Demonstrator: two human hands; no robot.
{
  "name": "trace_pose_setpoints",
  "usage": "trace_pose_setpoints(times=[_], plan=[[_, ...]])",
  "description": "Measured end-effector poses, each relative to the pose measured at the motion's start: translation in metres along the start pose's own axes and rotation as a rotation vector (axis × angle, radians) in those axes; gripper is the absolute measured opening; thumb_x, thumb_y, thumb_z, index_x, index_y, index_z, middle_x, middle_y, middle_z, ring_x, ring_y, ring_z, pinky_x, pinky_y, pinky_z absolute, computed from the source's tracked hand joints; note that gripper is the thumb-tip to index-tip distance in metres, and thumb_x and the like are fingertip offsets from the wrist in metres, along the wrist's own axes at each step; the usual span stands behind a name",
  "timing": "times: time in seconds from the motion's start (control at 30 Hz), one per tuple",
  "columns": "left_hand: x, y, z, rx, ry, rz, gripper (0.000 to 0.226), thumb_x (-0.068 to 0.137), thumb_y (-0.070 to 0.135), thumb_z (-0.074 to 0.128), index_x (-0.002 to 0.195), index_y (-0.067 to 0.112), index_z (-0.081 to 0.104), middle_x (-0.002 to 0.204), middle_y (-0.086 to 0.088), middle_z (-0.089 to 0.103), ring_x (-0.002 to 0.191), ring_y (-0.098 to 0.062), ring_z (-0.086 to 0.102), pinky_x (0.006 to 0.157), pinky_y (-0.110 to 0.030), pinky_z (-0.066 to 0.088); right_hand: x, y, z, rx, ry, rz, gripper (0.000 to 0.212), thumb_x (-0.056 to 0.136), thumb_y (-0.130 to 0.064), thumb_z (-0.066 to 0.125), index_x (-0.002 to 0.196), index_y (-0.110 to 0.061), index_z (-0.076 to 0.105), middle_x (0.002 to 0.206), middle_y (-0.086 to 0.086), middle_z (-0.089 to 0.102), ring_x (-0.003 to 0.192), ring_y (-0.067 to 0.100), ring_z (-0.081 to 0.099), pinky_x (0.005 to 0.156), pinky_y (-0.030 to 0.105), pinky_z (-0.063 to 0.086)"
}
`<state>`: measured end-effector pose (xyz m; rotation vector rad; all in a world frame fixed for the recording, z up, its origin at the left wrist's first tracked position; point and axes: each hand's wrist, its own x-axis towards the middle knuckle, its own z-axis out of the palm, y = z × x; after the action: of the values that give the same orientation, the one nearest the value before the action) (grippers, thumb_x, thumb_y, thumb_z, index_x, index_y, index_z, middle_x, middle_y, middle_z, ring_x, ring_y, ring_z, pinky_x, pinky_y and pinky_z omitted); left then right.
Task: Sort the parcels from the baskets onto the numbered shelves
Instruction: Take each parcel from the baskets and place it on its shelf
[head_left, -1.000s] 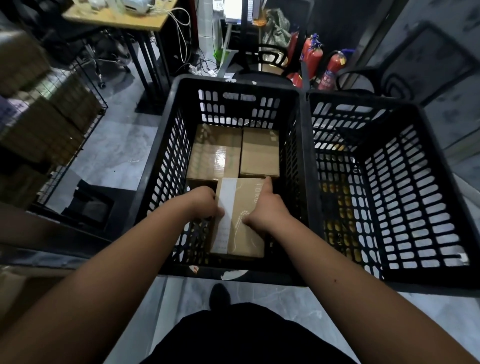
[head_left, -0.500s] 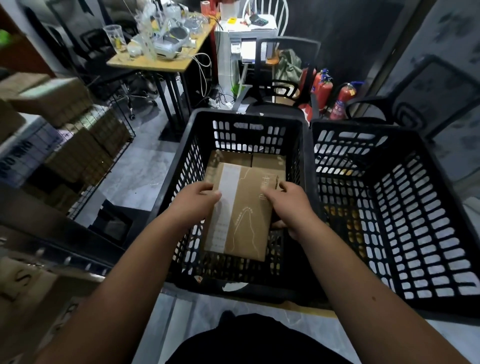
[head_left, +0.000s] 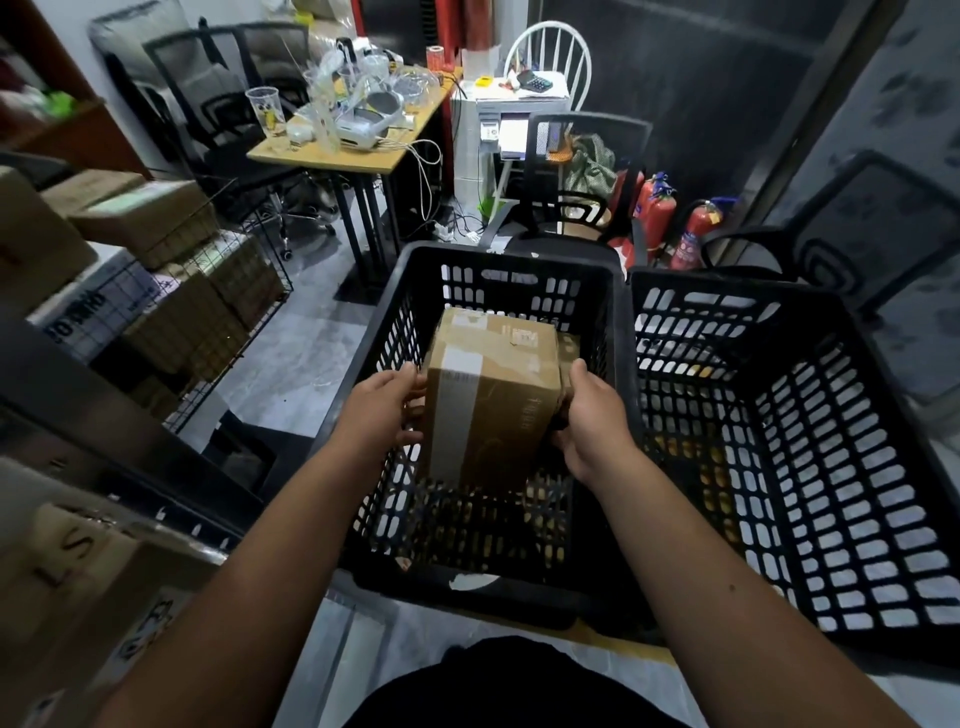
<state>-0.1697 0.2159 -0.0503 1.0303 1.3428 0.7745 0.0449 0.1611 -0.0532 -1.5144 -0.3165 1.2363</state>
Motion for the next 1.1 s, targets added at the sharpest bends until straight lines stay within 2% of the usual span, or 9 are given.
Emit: trace_pose_setpoints(times=[0.1,0.23,0.37,0.53,0.63,0.7,0.8,0.9,1.1], plan=[[-0.002,-0.001,0.001,-0.009,0.012,-0.009,0.03,0.11,0.038,0.05,0.12,0.015,0.067,0.111,-0.003,0.071,0.102,-0.023,0.069,0.08,-0.038,0.058,0.002,0.004,0.001,-0.024,0.037,0.011,0.04,0.113,-0.041,0.038,0.125,-0.015,0.066,0.115,0.011,0.075,0.105,0.028,0.073,0.094,0.05,0.06],[0.0,-0.002,0.003,-0.04,-0.033,-0.03,0.04,0.111,0.041,0.047,0.118,0.008,0.068,0.086,0.009,0.075,0.083,-0.013,0.072,0.072,-0.035,0.056,0.006,0.009,0.0,-0.082,0.021,0.012,0.035,0.11,-0.032,0.05,0.108,-0.007,0.074,0.101,0.016,0.079,0.092,0.034,0.078,0.078,0.054,0.065],[0.002,-0.004,0.006,-0.003,-0.066,-0.044,0.043,0.11,0.047,0.046,0.112,0.018,0.077,0.092,0.007,0.078,0.087,-0.016,0.073,0.071,-0.033,0.054,0.007,0.01,0.0,-0.074,0.004,0.004,0.029,0.104,-0.028,0.061,0.103,-0.003,0.076,0.097,0.017,0.079,0.086,0.035,0.079,0.072,0.051,0.066],[0.006,-0.004,0.008,-0.031,-0.074,-0.03,0.042,0.108,0.047,0.049,0.113,0.016,0.078,0.086,0.008,0.077,0.087,-0.016,0.071,0.076,-0.035,0.054,0.012,0.01,-0.002,-0.066,-0.026,-0.001,0.03,0.105,-0.026,0.058,0.101,-0.002,0.076,0.093,0.018,0.078,0.084,0.037,0.078,0.075,0.054,0.065],[0.012,-0.005,0.007,-0.088,-0.07,-0.02,0.038,0.109,0.04,0.049,0.12,0.012,0.073,0.101,0.0,0.078,0.093,-0.018,0.071,0.077,-0.034,0.056,0.014,0.009,-0.005,-0.066,-0.047,-0.025,0.026,0.104,-0.022,0.058,0.098,-0.005,0.078,0.093,0.015,0.078,0.088,0.036,0.077,0.083,0.059,0.063],[0.014,-0.006,0.007,-0.14,-0.069,-0.013,0.035,0.11,0.036,0.049,0.124,0.01,0.068,0.115,-0.006,0.076,0.103,-0.021,0.071,0.08,-0.036,0.056,0.016,0.008,-0.007,-0.048,-0.051,-0.031,0.024,0.104,-0.017,0.056,0.1,-0.011,0.079,0.099,0.014,0.079,0.085,0.031,0.076,0.079,0.052,0.064],[0.016,-0.006,0.007,-0.186,-0.06,-0.001,0.036,0.109,0.033,0.053,0.126,0.002,0.062,0.103,-0.002,0.08,0.104,-0.024,0.071,0.087,-0.044,0.05,0.019,0.006,-0.009,0.0,-0.029,-0.036,0.021,0.104,-0.01,0.054,0.106,-0.013,0.075,0.096,0.012,0.08,0.084,0.027,0.075,0.067,0.037,0.056],[0.017,-0.006,0.006,-0.219,-0.056,0.0,0.04,0.108,0.031,0.056,0.126,-0.004,0.057,0.1,-0.007,0.078,0.101,-0.029,0.068,0.089,-0.049,0.047,0.019,0.006,-0.009,0.034,-0.043,-0.062,0.018,0.104,-0.007,0.054,0.103,-0.01,0.073,0.088,0.008,0.079,0.081,0.025,0.072,0.062,0.033,0.048],[0.015,-0.01,0.006,-0.253,-0.041,-0.004,0.035,0.107,0.034,0.056,0.122,0.002,0.063,0.103,-0.006,0.074,0.101,-0.028,0.067,0.084,-0.048,0.051,0.02,0.016,-0.012,0.038,-0.078,-0.072,0.02,0.105,-0.016,0.058,0.116,-0.002,0.067,0.112,0.013,0.077,0.098,0.027,0.072,0.072,0.036,0.053]])
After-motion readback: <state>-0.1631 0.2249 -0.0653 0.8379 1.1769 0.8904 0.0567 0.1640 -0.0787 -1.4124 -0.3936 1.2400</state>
